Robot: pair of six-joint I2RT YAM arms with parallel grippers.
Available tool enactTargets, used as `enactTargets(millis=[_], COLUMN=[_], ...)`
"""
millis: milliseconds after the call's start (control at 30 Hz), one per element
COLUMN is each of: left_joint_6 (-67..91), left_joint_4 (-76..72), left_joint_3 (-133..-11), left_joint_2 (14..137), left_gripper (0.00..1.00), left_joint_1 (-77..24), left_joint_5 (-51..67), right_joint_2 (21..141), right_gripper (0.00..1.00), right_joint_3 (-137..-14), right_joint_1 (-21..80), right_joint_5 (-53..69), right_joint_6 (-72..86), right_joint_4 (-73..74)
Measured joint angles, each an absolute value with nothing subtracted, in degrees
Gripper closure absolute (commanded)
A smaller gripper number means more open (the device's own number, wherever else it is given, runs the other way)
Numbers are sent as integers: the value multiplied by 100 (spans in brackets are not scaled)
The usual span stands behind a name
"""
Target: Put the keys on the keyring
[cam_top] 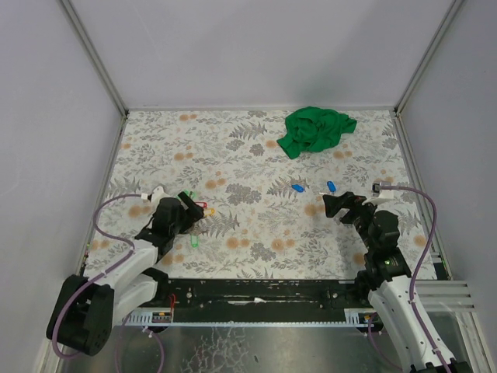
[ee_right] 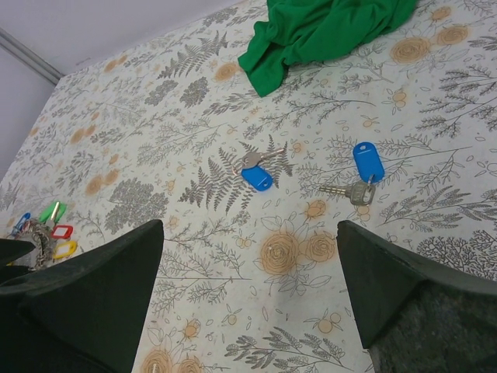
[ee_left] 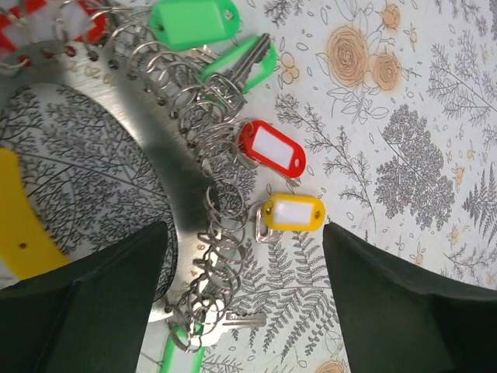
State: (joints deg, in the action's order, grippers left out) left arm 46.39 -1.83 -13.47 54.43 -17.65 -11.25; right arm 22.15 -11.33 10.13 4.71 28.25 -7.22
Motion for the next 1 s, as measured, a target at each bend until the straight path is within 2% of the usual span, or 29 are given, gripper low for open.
enactTargets(millis=[300, 467, 733, 867, 1000], left_joint_6=[4637, 4663, 4674, 4670, 4652], left_joint_4=[-932, -1404, -2069, -2377, -2416], left_joint_3=[-1376, -1492, -2329, -2832, -3026], left_joint_2=[6121, 6667, 8167, 8879, 9091], left_gripper=[46, 51, 59, 60, 60], left_joint_1=[-1933, -2545, -3732, -4257, -4519], left_joint_5=[-351, -104, 40, 148, 198], right_joint_2=[2217, 2324, 2945, 3236, 3402], right_gripper=[1, 1, 1, 0, 1], right_joint_3=[-1133, -1133, -1138, -1138, -1138], right_joint_1=[1013, 1013, 1013, 1013, 1013], right_joint_5=[572, 720, 1313, 1601, 1826], right_joint_6=[2871, 2873, 2871, 2867, 2851], right_joint_4=[-722, -760, -1052, -1151, -1271])
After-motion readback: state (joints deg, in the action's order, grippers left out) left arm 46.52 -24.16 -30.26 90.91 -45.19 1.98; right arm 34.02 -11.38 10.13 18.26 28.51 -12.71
